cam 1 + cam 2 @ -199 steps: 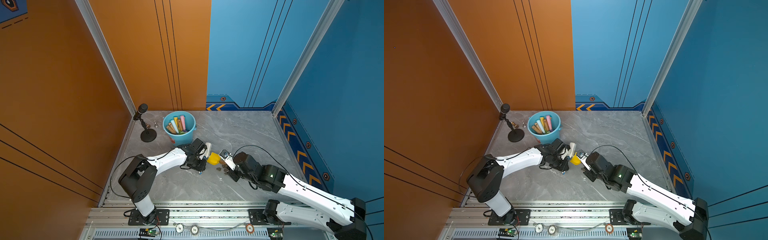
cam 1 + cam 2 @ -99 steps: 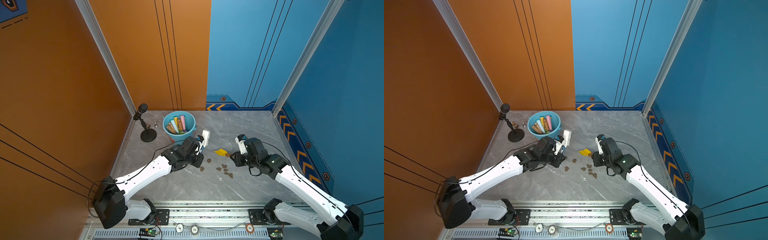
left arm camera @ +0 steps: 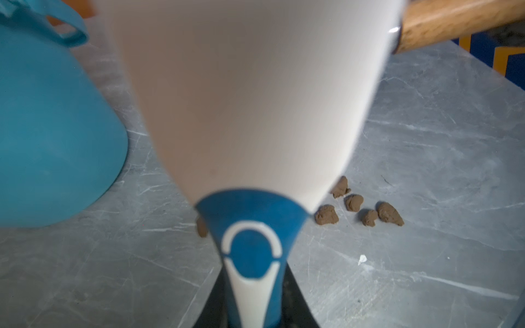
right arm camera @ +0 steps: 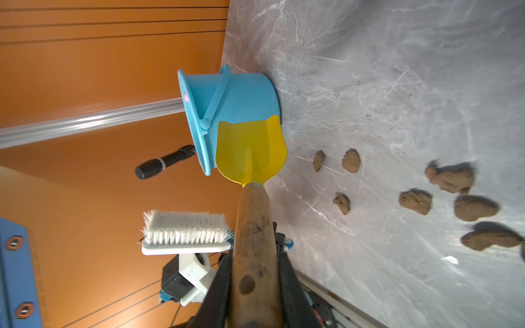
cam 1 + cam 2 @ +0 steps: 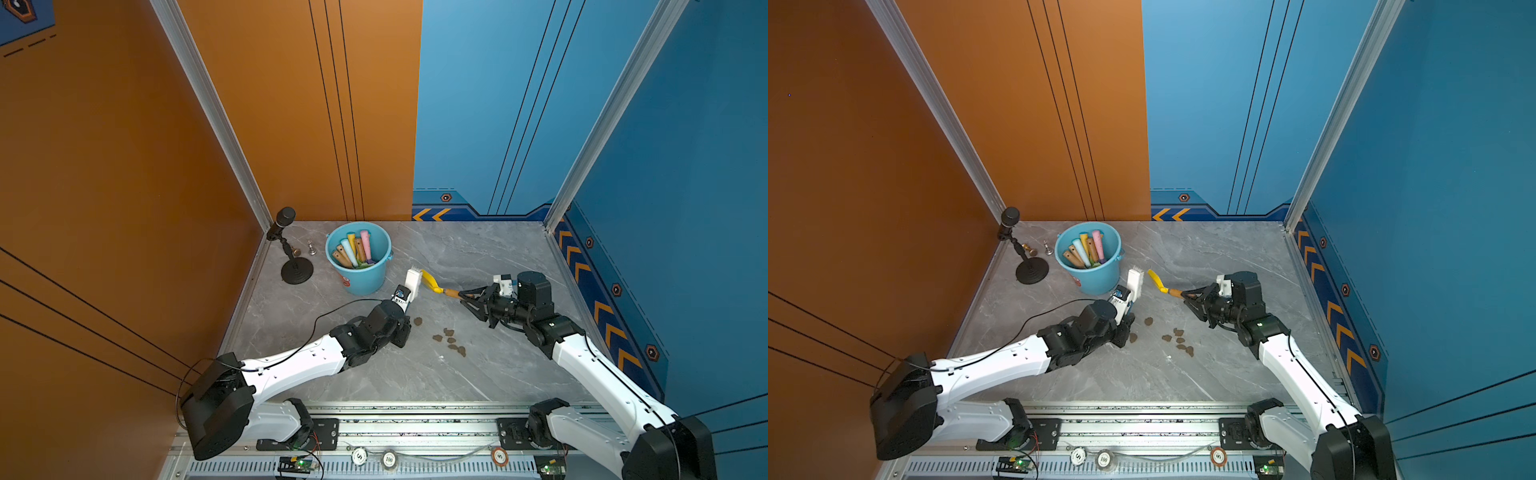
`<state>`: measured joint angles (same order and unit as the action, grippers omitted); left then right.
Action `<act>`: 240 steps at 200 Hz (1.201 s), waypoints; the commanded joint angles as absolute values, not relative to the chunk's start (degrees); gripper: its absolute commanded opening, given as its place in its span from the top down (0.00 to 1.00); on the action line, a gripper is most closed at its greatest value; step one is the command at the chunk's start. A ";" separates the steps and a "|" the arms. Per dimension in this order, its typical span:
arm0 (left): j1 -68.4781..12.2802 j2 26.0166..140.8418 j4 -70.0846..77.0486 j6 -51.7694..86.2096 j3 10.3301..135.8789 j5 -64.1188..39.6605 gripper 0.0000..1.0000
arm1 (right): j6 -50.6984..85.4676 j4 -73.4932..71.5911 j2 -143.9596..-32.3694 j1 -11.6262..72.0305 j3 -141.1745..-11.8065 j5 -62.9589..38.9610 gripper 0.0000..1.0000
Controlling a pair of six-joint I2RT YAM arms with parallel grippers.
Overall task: Brush the soil off the hand trowel and place it into the bucket
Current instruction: Brush off the soil from the hand trowel.
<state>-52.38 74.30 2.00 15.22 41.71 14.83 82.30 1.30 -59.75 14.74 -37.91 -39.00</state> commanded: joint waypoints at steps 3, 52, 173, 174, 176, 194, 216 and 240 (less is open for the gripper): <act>-53.89 76.22 12.59 12.66 41.25 19.75 1.00 | 96.98 -11.23 -59.40 14.27 -36.68 -44.21 1.00; -54.25 80.55 19.11 11.45 42.44 18.39 1.00 | 100.83 -12.91 -59.68 14.02 -38.41 -46.51 1.00; -39.08 92.68 16.15 18.37 50.53 0.18 1.00 | 96.77 -6.37 -53.56 13.86 -40.86 -47.92 1.00; -39.10 92.57 16.16 18.37 50.40 0.22 1.00 | 96.68 -6.26 -53.50 13.83 -40.91 -47.96 1.00; -39.11 92.27 16.23 18.37 50.29 0.26 1.00 | 96.55 -6.00 -53.41 13.81 -40.95 -47.98 1.00; -39.61 87.87 16.30 18.11 48.11 1.46 1.00 | 95.86 -5.10 -53.00 13.27 -41.12 -47.91 1.00; -40.15 80.40 15.39 18.08 44.34 0.90 1.00 | 96.23 -5.70 -53.18 13.05 -41.04 -47.99 1.00; -44.53 75.38 9.80 14.85 44.69 2.06 1.00 | 95.95 -5.89 -54.00 13.22 -41.95 -48.34 1.00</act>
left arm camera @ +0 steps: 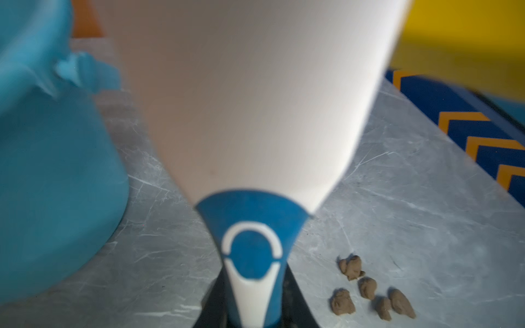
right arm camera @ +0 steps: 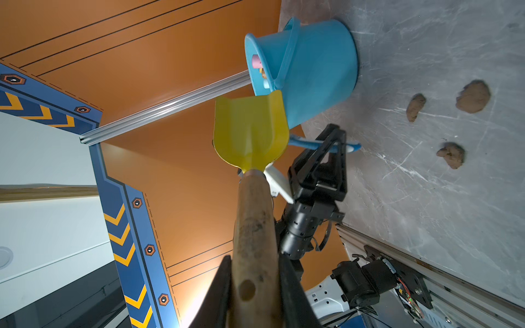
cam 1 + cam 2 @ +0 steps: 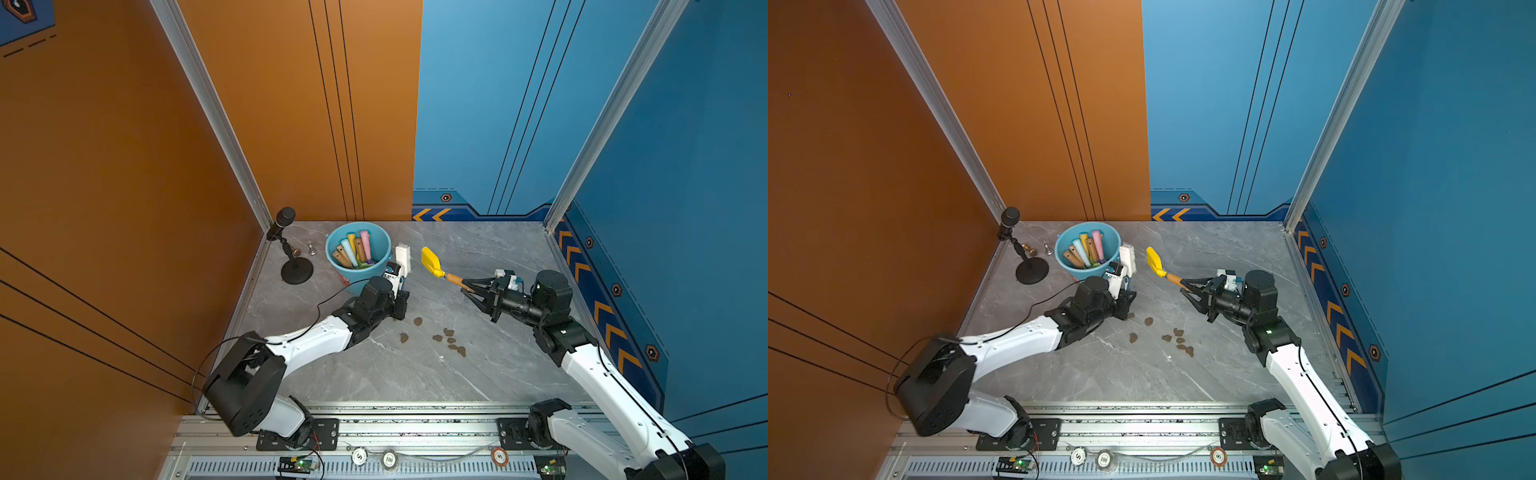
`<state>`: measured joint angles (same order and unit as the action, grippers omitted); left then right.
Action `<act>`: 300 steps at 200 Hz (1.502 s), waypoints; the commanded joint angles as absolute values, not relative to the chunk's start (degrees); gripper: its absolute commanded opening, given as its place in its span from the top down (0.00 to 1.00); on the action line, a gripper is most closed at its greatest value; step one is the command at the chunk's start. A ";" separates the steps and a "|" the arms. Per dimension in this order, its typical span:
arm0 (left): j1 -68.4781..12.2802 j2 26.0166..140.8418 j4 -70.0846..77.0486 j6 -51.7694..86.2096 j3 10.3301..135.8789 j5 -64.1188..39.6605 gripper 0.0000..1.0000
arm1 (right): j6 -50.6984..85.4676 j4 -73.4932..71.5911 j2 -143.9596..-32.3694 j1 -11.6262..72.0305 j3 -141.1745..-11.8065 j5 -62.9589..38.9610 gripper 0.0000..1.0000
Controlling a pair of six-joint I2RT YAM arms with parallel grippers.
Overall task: Brush the soil off the hand trowel and place it into the bucket
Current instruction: Brush off the soil from the hand trowel, then place the hand trowel in the bucket.
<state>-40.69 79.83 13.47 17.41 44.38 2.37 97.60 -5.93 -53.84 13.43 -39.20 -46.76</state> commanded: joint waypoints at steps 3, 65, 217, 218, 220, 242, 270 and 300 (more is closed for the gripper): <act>-45.20 75.29 9.09 14.47 45.03 2.37 1.00 | 95.91 -5.89 -54.17 13.26 -42.13 -48.34 1.00; -48.77 82.50 5.56 13.27 51.87 0.77 1.00 | 93.71 -3.77 -54.40 13.70 -43.81 -48.69 1.00; -43.17 60.61 -10.03 19.11 47.06 7.07 1.00 | 18.89 39.51 -69.88 28.74 -87.95 -18.79 1.00; -43.12 60.32 -10.20 19.13 46.95 7.31 1.00 | 18.28 39.40 -70.01 29.05 -88.23 -18.62 1.00; -42.97 58.98 -12.00 19.20 46.92 7.78 1.00 | 17.16 39.07 -70.48 29.67 -88.68 -18.26 1.00; -40.77 46.77 -22.19 20.13 46.73 12.45 1.00 | 7.45 34.53 -75.01 33.82 -91.84 -15.55 1.00; -37.88 34.42 -35.70 20.09 48.67 17.60 1.00 | -7.27 31.20 -80.34 38.65 -93.48 -13.10 1.00; -36.28 26.78 -44.80 19.99 50.38 21.36 1.00 | -21.15 28.62 -86.45 44.09 -94.59 -7.22 1.00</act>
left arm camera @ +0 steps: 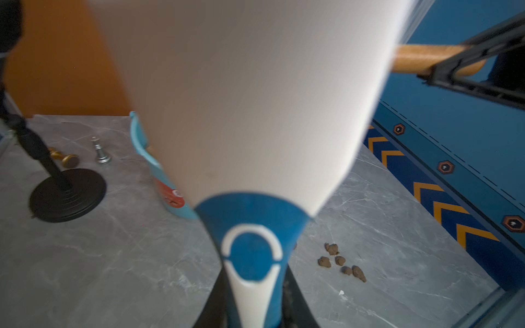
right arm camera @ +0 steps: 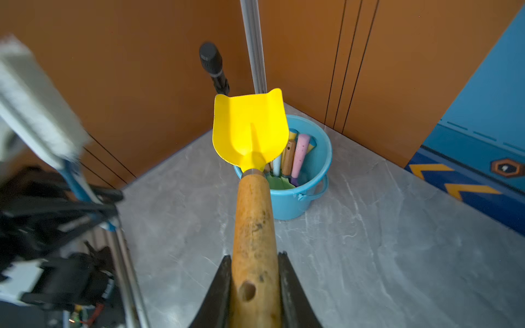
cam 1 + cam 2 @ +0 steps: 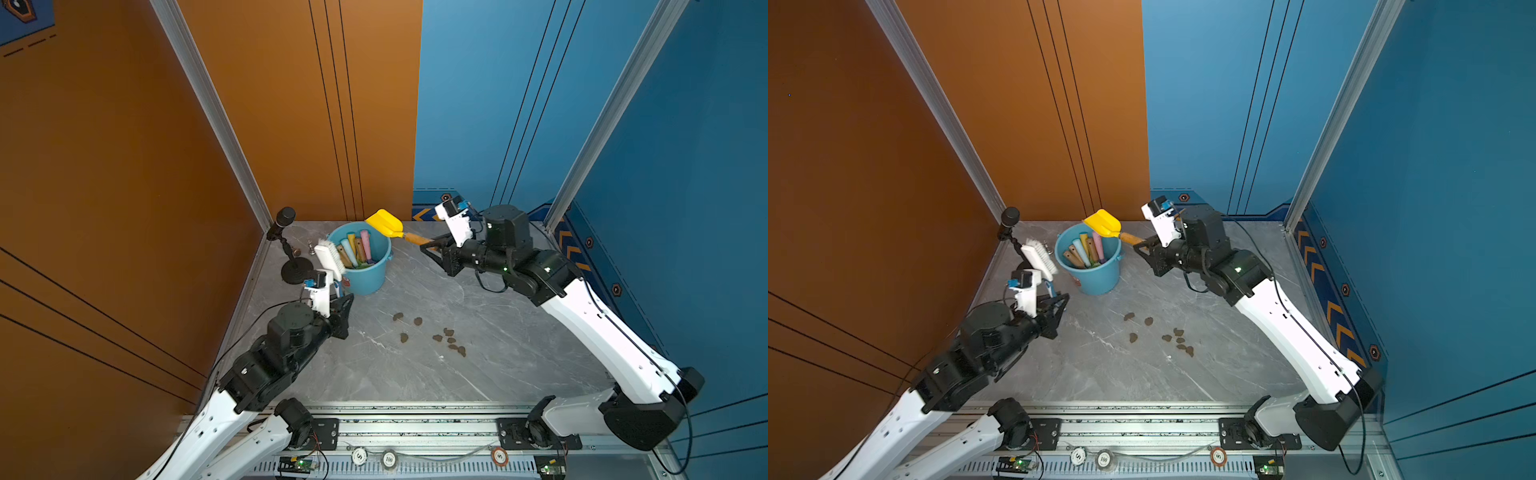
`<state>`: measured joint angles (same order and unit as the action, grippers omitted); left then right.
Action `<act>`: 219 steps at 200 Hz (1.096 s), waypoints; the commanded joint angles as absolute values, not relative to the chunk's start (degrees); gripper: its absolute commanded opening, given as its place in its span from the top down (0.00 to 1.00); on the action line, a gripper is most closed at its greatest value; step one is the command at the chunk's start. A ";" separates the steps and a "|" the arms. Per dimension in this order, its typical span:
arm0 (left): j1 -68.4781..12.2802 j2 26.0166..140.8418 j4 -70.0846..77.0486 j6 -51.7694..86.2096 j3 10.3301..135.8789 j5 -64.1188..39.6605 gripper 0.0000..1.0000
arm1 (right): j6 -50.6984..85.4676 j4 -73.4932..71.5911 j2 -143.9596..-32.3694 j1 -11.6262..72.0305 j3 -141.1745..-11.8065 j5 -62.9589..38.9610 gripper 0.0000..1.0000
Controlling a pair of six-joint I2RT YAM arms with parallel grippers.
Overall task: Brush the soil off the hand trowel and place it into the bucket
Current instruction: Place the hand trowel in the bucket.
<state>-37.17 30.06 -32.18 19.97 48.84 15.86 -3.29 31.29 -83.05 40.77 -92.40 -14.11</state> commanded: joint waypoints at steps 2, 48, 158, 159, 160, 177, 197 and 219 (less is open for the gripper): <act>-36.23 26.38 -45.13 19.98 50.39 21.49 1.00 | -21.94 28.47 -86.96 44.27 -94.68 -6.88 1.00; -36.12 21.38 -47.47 23.03 47.64 22.95 1.00 | -35.79 24.13 -96.90 48.97 -98.77 2.14 1.00; -36.10 17.64 -47.89 25.66 42.19 25.40 1.00 | -58.45 6.91 -112.06 45.95 -104.96 10.69 1.00; -36.11 17.65 -47.90 25.66 42.19 25.40 1.00 | -58.49 6.80 -112.15 45.91 -104.95 10.66 1.00; -36.12 17.66 -47.90 25.66 42.19 25.40 1.00 | -58.56 6.65 -112.15 45.85 -104.94 10.65 1.00; -36.12 17.80 -47.90 25.57 42.21 25.50 1.00 | -60.99 6.75 -112.25 44.77 -105.07 7.93 1.00; -36.11 18.10 -47.88 25.49 42.28 25.71 1.00 | -63.55 7.42 -111.47 43.56 -104.15 3.84 1.00; -36.03 18.15 -48.08 25.49 42.28 26.01 1.00 | -67.08 9.25 -109.46 42.57 -100.50 -1.66 1.00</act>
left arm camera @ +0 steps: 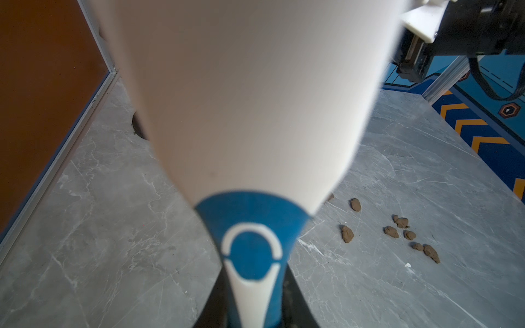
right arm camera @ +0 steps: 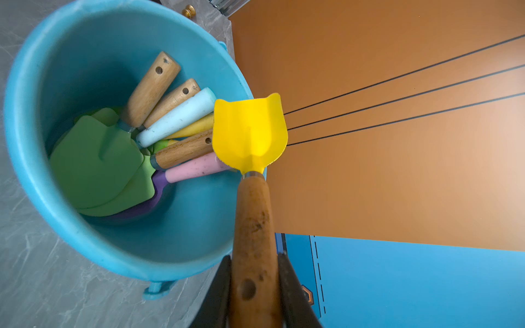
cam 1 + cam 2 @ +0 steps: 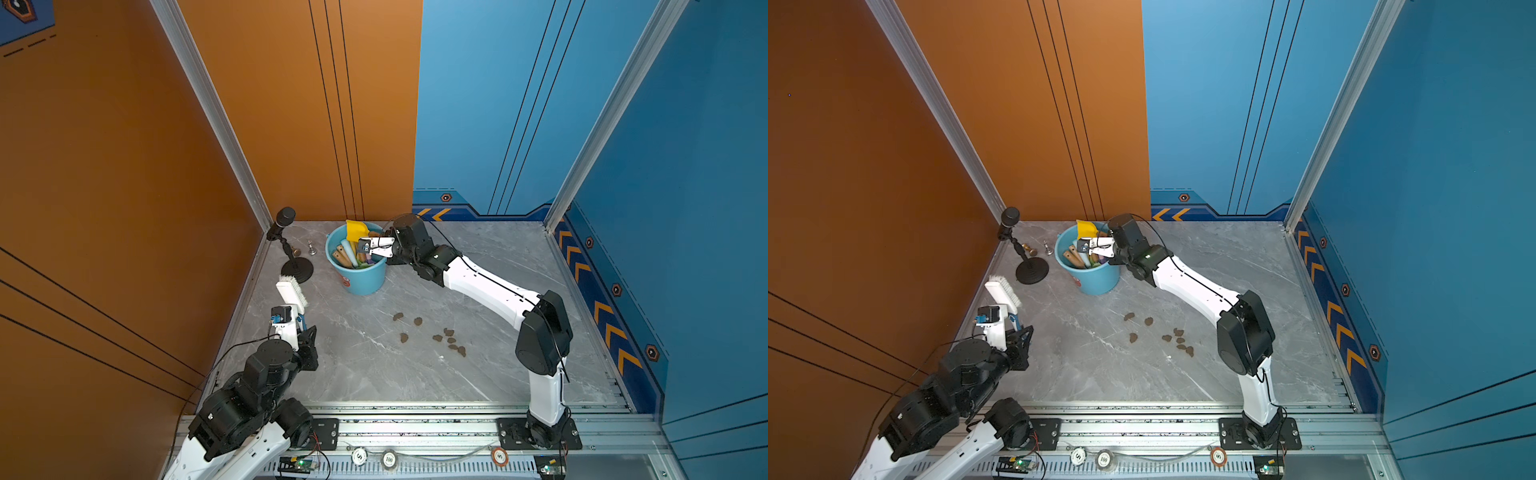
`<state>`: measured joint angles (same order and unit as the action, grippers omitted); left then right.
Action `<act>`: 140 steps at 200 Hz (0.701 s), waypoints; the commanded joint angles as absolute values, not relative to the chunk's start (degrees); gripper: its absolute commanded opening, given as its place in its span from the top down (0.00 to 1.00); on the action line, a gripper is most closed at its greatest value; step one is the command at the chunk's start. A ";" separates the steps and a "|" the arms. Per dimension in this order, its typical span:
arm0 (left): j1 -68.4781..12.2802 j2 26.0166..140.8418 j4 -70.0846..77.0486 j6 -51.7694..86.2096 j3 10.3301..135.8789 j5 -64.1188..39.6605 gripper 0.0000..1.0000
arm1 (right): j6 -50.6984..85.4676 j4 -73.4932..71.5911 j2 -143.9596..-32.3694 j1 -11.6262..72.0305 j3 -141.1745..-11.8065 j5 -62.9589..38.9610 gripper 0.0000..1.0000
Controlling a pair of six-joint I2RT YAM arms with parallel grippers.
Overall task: Brush the soil off the hand trowel and place it into the bucket
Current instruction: Place the hand trowel in the bucket.
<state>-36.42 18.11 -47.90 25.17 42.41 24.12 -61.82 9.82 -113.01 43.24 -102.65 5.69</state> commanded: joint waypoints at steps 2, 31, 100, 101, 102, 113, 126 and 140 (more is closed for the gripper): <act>-36.03 18.18 -48.10 25.49 42.28 26.08 1.00 | -67.46 9.63 -109.26 42.57 -100.29 -1.95 1.00; -35.94 18.11 -48.10 25.61 42.19 26.45 1.00 | -70.76 11.34 -107.24 42.70 -96.44 -1.36 1.00; -35.52 18.35 -48.16 25.66 42.18 26.28 1.00 | -74.05 11.47 -108.19 42.45 -96.60 0.18 0.91; -35.52 18.36 -48.16 25.66 42.18 26.28 1.00 | -74.07 11.49 -108.19 42.45 -96.68 0.18 0.91; -35.51 18.37 -48.16 25.66 42.19 26.28 1.00 | -74.08 11.55 -108.24 42.45 -96.73 0.18 0.91; -35.51 18.26 -48.11 25.66 42.15 26.28 1.00 | -74.39 12.26 -108.87 42.45 -97.66 0.04 0.90; -35.49 18.16 -48.10 25.65 42.19 26.41 1.00 | -74.93 12.30 -109.52 42.41 -98.25 0.07 0.85; -35.41 18.07 -48.13 25.69 42.11 26.40 1.00 | -75.11 11.85 -110.08 42.44 -98.64 0.54 0.81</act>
